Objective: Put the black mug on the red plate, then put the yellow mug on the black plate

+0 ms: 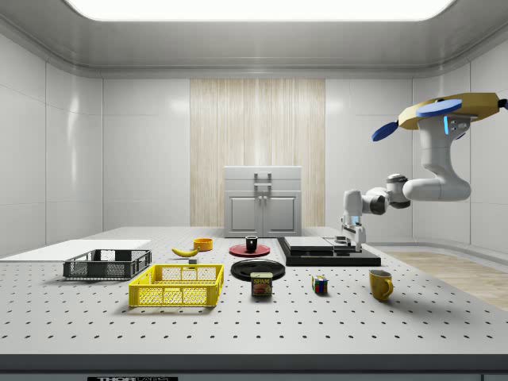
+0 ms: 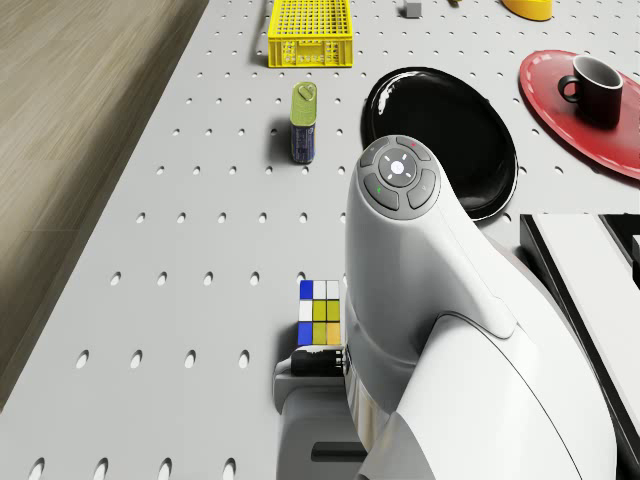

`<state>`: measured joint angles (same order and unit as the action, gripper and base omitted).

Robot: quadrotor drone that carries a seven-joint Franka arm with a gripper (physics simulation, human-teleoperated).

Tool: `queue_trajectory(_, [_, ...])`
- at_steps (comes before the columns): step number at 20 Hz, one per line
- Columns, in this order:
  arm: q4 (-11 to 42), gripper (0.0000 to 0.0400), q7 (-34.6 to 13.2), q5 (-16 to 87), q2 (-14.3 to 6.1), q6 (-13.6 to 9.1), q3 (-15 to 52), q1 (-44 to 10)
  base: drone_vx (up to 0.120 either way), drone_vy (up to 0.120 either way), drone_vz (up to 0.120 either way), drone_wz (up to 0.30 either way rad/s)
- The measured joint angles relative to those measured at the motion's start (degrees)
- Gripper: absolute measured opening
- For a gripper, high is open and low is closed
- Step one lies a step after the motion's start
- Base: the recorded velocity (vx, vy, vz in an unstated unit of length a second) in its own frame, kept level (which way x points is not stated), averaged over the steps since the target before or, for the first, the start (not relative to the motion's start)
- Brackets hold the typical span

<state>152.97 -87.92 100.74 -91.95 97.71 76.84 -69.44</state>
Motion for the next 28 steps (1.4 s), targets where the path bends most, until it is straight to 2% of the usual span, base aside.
queue_trajectory(4, [0.0, 0.04, 0.0, 0.0, 0.0, 0.0, 0.0, 0.0, -0.11, 0.12, 0.0, 0.0])
queue_trajectory(8, [0.0, 0.04, 0.0, 0.0, -0.01, 0.01, 0.0, 0.0, 0.0, 0.12, 0.0, 0.0])
queue_trajectory(15, [0.0, 0.04, 0.0, -0.01, -0.01, 0.01, 0.0, 0.0, 0.0, 0.12, -0.109, 0.0])
queue_trajectory(17, [0.0, 0.04, 0.0, -0.01, -0.02, 0.02, 0.0, 0.0, -0.12, 0.12, 0.0, 0.0])
queue_trajectory(24, [0.0, 0.04, 0.0, -0.01, -0.02, 0.02, 0.0, 0.0, -0.069, 0.0, 0.0, 0.0])
queue_trajectory(28, [0.0, 0.04, 0.0, -0.01, -0.02, 0.02, 0.0, 0.0, 0.06, 0.0, 0.0, 0.0])
